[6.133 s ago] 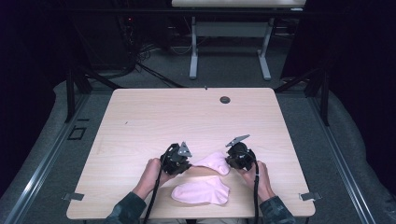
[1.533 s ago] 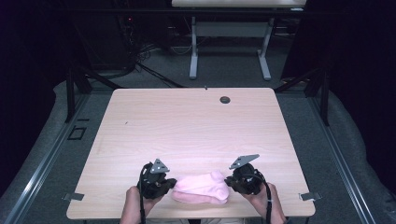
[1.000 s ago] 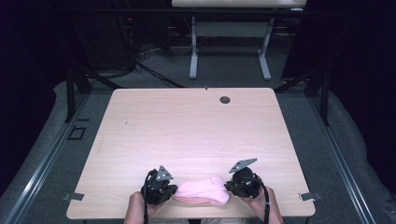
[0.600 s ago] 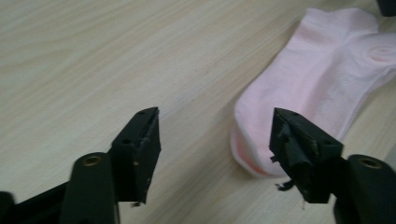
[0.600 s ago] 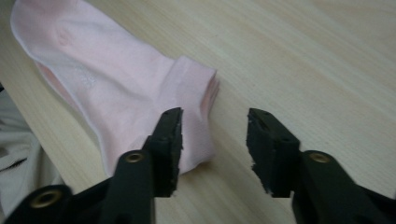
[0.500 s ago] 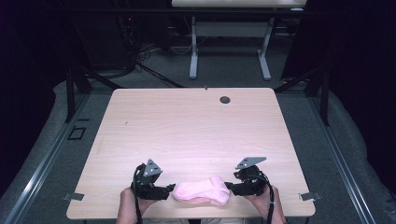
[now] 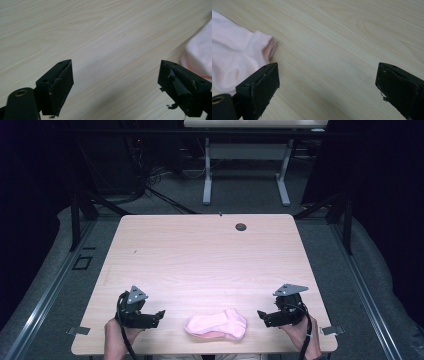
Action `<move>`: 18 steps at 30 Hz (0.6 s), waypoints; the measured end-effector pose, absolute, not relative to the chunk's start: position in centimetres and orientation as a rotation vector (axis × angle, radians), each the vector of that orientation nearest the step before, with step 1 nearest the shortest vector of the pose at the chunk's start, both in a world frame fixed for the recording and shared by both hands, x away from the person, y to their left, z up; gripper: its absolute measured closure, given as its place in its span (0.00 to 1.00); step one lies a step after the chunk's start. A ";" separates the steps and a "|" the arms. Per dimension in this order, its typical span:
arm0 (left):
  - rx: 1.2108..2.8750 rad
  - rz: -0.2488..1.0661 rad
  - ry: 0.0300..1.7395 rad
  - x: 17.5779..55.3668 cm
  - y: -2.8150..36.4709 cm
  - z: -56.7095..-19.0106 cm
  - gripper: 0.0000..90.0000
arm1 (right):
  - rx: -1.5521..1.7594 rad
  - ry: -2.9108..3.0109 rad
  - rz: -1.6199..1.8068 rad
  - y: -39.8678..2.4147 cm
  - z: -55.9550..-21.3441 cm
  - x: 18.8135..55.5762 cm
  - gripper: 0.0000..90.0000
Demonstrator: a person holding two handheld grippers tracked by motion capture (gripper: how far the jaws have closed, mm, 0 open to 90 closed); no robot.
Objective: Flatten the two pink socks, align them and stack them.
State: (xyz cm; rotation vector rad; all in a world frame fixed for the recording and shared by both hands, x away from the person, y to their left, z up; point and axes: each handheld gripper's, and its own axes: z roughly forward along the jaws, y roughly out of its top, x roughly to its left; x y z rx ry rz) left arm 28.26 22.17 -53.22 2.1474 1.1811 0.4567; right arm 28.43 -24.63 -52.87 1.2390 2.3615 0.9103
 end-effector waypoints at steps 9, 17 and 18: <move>2.111 0.489 1.338 29.1 25.8 -56.1 0.05 | 1.411 2.299 0.871 -28.6 -55.2 29.1 0.00; 2.113 0.512 1.379 29.8 26.5 -58.4 0.03 | 1.459 2.240 0.846 -30.3 -57.9 29.2 0.00; 2.095 0.510 1.374 29.8 26.6 -58.6 0.02 | 1.451 2.234 0.839 -30.3 -58.1 29.1 0.00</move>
